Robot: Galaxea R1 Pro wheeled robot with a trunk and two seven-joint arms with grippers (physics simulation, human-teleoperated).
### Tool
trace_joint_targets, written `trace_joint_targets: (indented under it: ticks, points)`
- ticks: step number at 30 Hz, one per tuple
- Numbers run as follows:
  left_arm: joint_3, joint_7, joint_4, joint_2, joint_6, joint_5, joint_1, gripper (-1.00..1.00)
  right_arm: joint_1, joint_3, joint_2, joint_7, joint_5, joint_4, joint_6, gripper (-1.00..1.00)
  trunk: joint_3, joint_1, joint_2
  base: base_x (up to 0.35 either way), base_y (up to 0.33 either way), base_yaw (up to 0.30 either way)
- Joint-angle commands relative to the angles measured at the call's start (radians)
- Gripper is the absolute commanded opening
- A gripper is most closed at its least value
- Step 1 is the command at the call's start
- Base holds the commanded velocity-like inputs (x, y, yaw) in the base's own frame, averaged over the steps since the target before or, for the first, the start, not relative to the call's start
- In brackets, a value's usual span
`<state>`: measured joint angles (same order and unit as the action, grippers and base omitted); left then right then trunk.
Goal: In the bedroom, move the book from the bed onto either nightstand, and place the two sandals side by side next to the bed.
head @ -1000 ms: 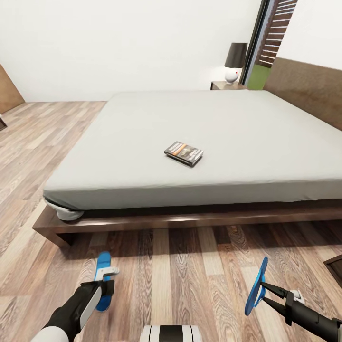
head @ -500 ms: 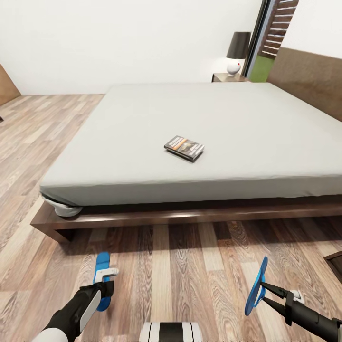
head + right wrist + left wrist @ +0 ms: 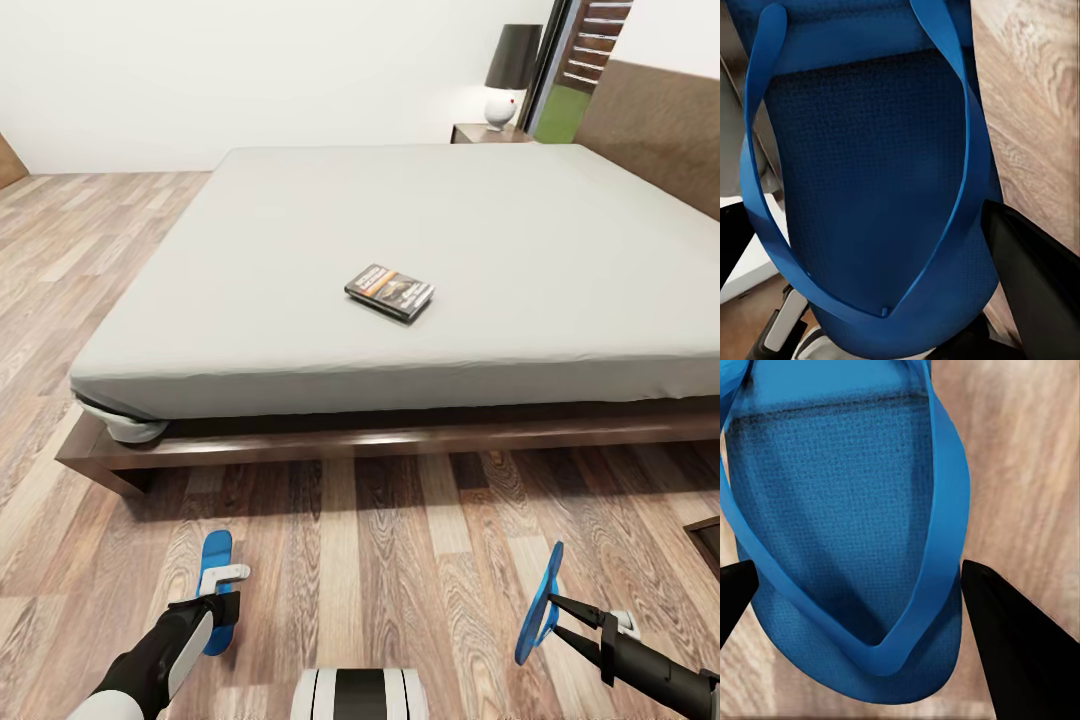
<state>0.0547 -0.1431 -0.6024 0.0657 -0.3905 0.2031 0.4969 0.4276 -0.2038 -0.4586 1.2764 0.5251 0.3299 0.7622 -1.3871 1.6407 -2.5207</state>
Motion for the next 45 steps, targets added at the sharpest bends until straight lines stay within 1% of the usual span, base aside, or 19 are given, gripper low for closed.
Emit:
trace_joint_targets:
  ticks: [1,5,13,21,29,37,45]
  points:
    - [0.006,-0.007,-0.002,0.001,-0.005,0.009,0.0,-1.0,0.0,-0.002,0.0,0.001,0.003,0.0,0.008,-1.0,-0.005,0.0,-0.001,0.0,0.0,0.0]
    - [0.005,-0.007,-0.002,0.002,-0.005,0.009,0.0,-1.0,0.0,-0.002,0.0,0.001,0.003,0.0,0.008,-1.0,-0.02,0.002,-0.001,0.0,0.0,0.0]
    - [0.005,-0.008,-0.003,0.002,0.0,0.007,0.0,-1.0,0.0,-0.002,0.0,0.001,0.003,0.0,0.008,-1.0,-0.02,0.002,-0.001,0.025,0.02,0.0]
    - [0.004,-0.007,-0.001,0.003,0.001,0.007,0.0,-1.0,0.0,-0.002,0.0,0.001,0.003,0.0,0.008,-1.0,-0.02,0.002,-0.001,0.199,0.204,0.0]
    - [0.004,-0.007,0.004,0.003,0.002,0.008,0.0,-1.0,0.0,-0.002,0.0,0.001,0.003,0.0,0.008,-1.0,-0.02,0.002,-0.001,0.023,0.272,0.0]
    - [0.004,-0.007,0.014,0.003,0.002,0.007,0.0,-1.0,0.0,-0.002,0.0,0.001,0.003,0.0,0.008,-1.0,-0.02,0.002,-0.001,0.017,0.043,0.0]
    - [0.004,-0.007,0.015,0.003,0.002,0.007,0.0,-1.0,0.0,-0.002,0.0,0.001,0.003,0.0,0.008,-1.0,-0.02,0.002,-0.001,0.194,0.156,0.0]
